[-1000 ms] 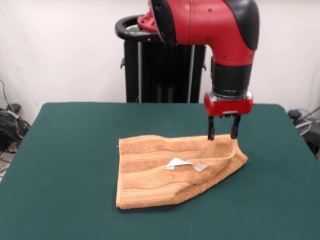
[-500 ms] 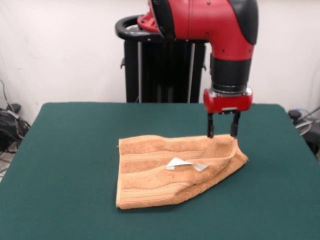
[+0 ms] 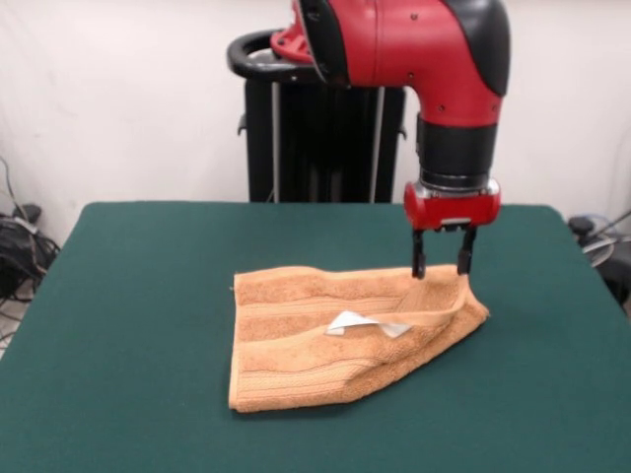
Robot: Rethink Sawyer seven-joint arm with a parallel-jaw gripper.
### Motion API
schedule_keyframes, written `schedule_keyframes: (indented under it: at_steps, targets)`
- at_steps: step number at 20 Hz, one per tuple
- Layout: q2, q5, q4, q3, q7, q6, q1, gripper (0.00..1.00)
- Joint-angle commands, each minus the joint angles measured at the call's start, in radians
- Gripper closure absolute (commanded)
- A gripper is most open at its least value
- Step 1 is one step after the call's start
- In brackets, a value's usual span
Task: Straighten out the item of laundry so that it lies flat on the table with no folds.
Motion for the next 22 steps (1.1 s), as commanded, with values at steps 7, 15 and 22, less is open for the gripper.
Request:
schedule_keyframes:
  at_steps: [7,15,22]
  targets:
    - [0.115,0.011,-0.052,0.028,0.186,-0.08,0.012,0.0]
    - [0.135,0.022,-0.066,0.04,0.186,-0.09,0.013,0.0]
    - [0.143,0.049,-0.088,0.043,0.193,-0.079,0.038,0.0]
